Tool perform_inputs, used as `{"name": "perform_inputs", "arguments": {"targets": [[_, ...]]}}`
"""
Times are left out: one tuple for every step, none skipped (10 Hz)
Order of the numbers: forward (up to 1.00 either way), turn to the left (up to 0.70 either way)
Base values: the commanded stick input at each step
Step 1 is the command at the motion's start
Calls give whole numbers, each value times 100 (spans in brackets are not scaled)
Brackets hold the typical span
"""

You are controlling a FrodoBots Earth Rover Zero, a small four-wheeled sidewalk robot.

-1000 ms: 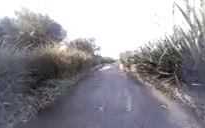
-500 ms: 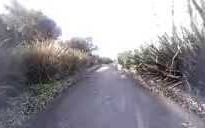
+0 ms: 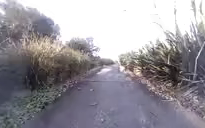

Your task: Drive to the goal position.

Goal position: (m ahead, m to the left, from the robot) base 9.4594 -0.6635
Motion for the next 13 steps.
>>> {"name": "perform_inputs", "arguments": {"targets": [[85, 0], [85, 0], [85, 0], [85, 0], [85, 0], [85, 0], [85, 0], [85, 0], [85, 0], [85, 0], [85, -1], [85, -14], [85, -26]]}}
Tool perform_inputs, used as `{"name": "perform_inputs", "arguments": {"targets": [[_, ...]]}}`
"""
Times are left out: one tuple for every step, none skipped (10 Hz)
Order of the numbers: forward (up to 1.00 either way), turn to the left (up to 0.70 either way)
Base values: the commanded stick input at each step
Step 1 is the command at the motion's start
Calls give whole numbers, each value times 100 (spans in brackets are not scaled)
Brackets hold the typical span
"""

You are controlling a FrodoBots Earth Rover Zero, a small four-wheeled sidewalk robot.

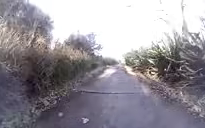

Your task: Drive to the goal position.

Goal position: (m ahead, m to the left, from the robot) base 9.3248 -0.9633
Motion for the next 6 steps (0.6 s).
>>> {"name": "perform_inputs", "arguments": {"targets": [[85, -34], [85, -34], [85, -34], [85, -28], [85, -17], [85, -5]]}}
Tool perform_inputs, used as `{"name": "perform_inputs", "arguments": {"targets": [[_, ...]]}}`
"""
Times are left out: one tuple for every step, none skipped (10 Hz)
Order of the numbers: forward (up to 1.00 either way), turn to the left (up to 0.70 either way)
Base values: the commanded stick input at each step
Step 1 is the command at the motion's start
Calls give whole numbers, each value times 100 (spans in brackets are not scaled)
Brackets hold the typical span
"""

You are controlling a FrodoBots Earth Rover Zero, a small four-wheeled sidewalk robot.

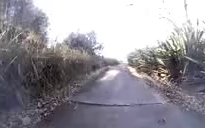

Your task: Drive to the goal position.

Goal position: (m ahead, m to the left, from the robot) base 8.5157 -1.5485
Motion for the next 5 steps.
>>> {"name": "perform_inputs", "arguments": {"targets": [[85, 0], [85, 0], [85, 0], [85, 0], [85, 0]]}}
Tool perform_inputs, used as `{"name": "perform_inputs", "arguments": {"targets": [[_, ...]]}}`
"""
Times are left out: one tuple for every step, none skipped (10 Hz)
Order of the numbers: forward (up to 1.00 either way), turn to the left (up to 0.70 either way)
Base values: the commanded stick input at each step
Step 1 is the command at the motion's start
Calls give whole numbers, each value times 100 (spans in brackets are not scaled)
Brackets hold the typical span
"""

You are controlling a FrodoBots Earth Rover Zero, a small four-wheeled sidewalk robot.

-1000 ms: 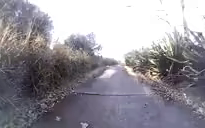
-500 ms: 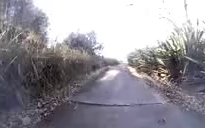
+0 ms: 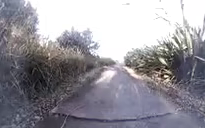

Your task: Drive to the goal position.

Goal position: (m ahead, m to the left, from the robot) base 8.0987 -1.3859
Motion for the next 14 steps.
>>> {"name": "perform_inputs", "arguments": {"targets": [[85, 0], [85, 0], [85, 0], [85, 0], [85, 0], [85, 0], [85, 0], [85, 0], [85, 0], [85, 0], [85, -10], [85, -20], [85, -29], [85, -32]]}}
